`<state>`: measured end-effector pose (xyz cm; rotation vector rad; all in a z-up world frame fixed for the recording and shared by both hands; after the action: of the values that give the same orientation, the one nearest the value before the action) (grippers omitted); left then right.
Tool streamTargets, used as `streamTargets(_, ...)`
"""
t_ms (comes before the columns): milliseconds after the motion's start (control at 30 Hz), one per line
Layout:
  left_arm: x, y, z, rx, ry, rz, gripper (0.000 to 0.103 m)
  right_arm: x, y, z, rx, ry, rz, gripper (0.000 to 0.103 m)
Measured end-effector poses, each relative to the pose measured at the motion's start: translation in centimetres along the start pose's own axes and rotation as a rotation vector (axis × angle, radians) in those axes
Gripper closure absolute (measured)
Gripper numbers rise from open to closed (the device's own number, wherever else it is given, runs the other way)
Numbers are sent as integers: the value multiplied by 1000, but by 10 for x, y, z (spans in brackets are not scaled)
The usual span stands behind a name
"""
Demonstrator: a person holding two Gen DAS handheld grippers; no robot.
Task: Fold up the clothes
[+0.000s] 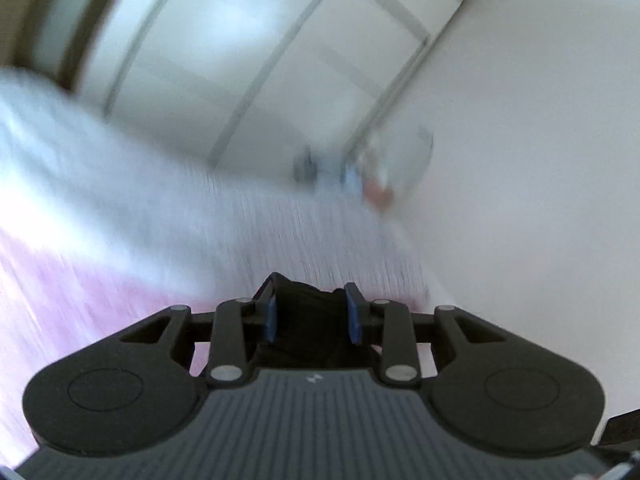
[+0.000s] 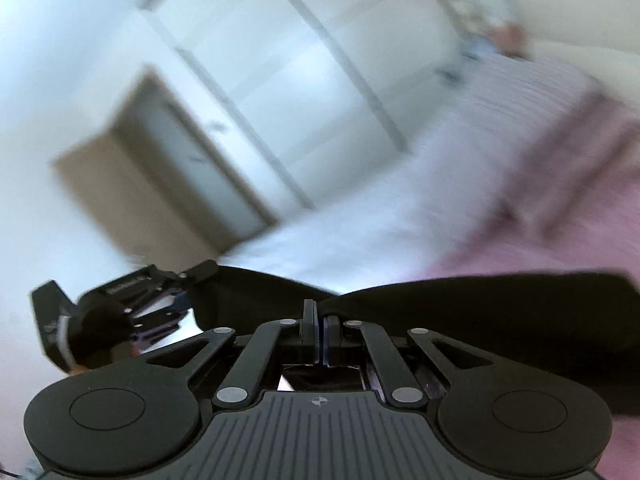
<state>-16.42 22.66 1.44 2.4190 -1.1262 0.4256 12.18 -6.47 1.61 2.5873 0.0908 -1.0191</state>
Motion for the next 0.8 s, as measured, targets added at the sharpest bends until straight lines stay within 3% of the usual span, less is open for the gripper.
streamTargets(133,-9,72,-100,137,-120,-14,76,-117,-11,-1,73,76,-173,103)
streamTargets(233,5,115,-162,249,-227,-35,75,-187,-18,-1,149,127,-269,103)
streamTargets(333,16,143,-198,292,-289,-46,75,-237,-7,1,213,165,-321,103)
streamTargets(400,19,145,-198,256,-326,-65,75,-256,0,12,214,184,-320,103)
streamTargets(467,10,133,-173,145,-338,-98,74,-251,-15,27,151,197,-256,103)
streamTargets(533,-3,115,-139,3,-341,-140,71,-233,-34,56,12,231,-152,103)
streamTargets(633,-44,83,-46,-302,-299,-288,71,-189,-56,131,-291,271,60,94)
streamTargets(667,-56,80,-10,-389,-291,-347,71,-172,-60,160,-381,284,136,87)
streamTargets(733,-78,83,60,-543,-266,-457,72,-146,-53,209,-473,342,257,83)
streamTargets(800,-90,109,119,-630,-170,-531,72,-127,-43,238,-532,391,307,76)
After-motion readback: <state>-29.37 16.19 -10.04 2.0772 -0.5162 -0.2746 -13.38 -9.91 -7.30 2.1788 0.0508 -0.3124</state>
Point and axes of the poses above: each gripper's, at about its wrist camera, not at the fingertips, and y roughly against the way its jaws point, x to its right, z to its underside, the point moved 4 cm from there along -y, roughly the way its jaws point, and after that the axes turned 5 degrees about -y, right-handed, at the moved point
